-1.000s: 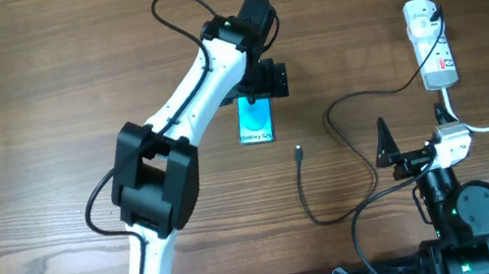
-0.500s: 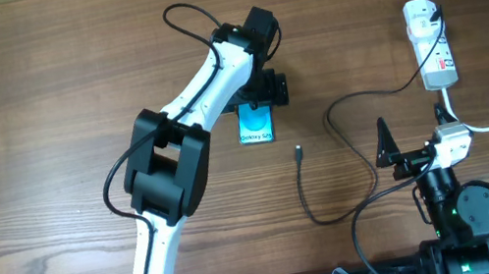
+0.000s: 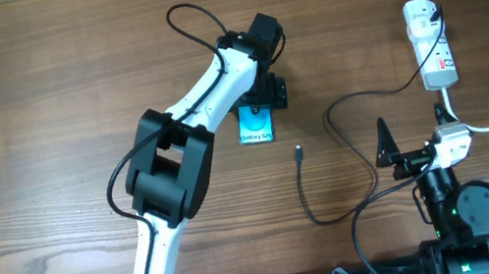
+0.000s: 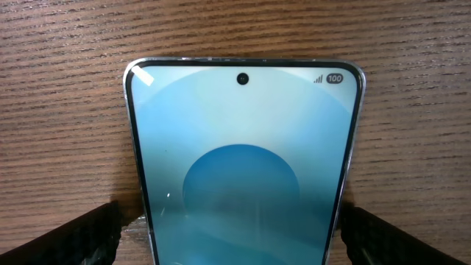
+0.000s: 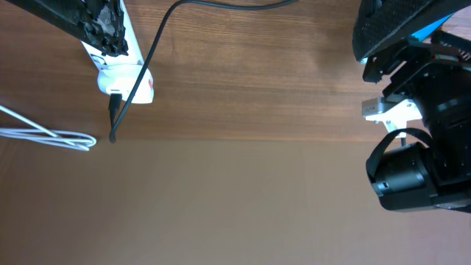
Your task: Plug charger to phone and switch on socket
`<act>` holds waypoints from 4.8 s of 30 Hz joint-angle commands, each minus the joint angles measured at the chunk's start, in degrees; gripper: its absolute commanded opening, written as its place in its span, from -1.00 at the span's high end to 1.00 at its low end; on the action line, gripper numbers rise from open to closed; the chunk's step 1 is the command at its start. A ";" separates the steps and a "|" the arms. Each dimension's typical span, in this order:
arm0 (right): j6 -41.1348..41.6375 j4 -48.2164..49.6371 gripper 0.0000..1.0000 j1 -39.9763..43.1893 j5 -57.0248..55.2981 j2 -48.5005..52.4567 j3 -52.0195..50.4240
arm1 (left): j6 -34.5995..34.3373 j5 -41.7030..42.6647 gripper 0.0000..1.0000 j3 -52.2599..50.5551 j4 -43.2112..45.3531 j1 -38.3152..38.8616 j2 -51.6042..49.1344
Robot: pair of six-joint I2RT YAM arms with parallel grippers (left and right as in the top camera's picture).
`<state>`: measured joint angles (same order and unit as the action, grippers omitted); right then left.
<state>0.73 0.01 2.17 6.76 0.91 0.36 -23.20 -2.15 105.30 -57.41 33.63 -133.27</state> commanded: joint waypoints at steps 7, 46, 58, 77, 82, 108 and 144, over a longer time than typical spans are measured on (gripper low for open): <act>-0.72 0.31 -0.99 -0.35 -0.98 -0.26 -0.07 | 0.46 -2.01 -0.99 -1.81 -0.46 -0.35 -1.53; -0.72 0.31 -1.00 -0.35 -0.98 -0.26 -0.07 | -2.56 32.89 -0.36 -1.79 -5.92 -6.36 19.43; -0.72 0.31 -0.99 -0.35 -0.98 -0.26 -0.07 | -8.35 87.54 -0.39 -1.79 -6.12 -24.96 19.93; -0.72 0.31 -0.99 -0.35 -0.98 -0.26 -0.07 | -17.79 92.50 -0.34 -1.79 -9.97 -30.16 19.93; 23.54 1.57 -0.99 -0.35 13.00 -0.26 -0.07 | -17.77 92.50 -0.34 -1.79 -9.94 -30.16 19.93; 28.55 -50.71 -0.99 -15.87 22.40 59.14 76.46 | -17.77 92.50 -0.31 -1.79 -9.94 -30.16 19.93; 35.71 -74.82 -0.27 -53.88 -36.37 110.03 132.32 | -17.79 92.37 -0.33 -1.79 -9.94 -30.16 19.93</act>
<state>36.03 -75.59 -51.51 -26.02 110.65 131.83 -41.04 87.55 103.44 -67.31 3.68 -115.57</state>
